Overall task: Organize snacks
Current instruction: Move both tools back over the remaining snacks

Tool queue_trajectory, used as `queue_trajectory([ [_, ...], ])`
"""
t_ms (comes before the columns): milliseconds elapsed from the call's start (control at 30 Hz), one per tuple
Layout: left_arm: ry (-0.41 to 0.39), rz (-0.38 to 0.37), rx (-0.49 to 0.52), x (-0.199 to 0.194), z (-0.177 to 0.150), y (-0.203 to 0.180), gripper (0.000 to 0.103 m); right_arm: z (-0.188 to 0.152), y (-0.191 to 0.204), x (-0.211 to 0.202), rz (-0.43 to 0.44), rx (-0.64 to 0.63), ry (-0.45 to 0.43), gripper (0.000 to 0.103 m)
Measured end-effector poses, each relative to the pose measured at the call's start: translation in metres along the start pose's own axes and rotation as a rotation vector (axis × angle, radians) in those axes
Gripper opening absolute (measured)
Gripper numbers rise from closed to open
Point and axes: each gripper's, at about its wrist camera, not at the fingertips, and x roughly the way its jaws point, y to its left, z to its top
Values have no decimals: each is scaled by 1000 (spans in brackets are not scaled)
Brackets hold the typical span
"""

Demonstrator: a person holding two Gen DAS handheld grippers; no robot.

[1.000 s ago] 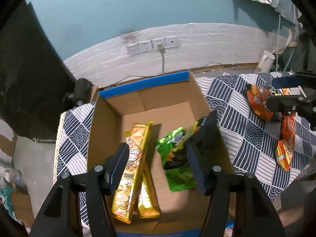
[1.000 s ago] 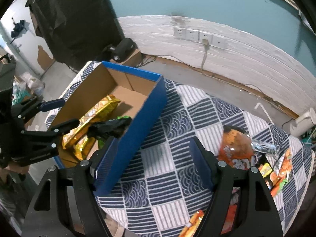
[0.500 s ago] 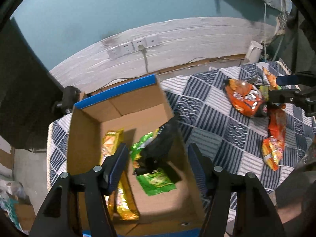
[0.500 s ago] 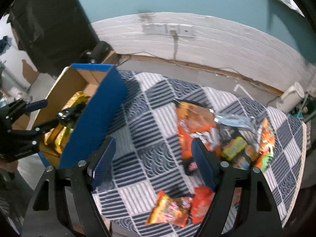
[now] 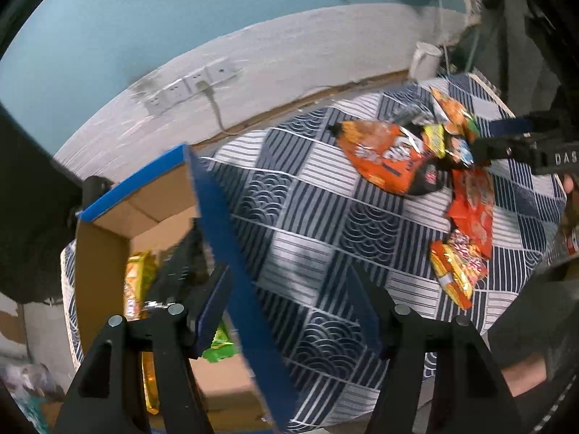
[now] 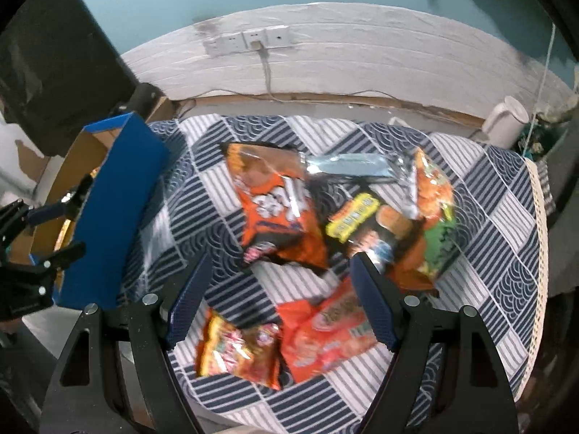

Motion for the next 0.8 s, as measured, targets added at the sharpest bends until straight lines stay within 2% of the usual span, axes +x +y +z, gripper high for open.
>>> queue_trajectory([
  [167, 31, -9, 53, 13, 4, -26, 66, -12, -22, 2, -1, 44, 13, 79],
  [400, 70, -31, 56, 30, 18, -47, 68, -19, -48, -2, -6, 75, 7, 79],
  [467, 70, -36, 46, 34, 23, -51, 76, -21, -55, -4, -10, 86, 5, 79],
  [800, 83, -98, -53, 54, 58, -56, 81, -7, -102, 2, -22, 172, 18, 80],
])
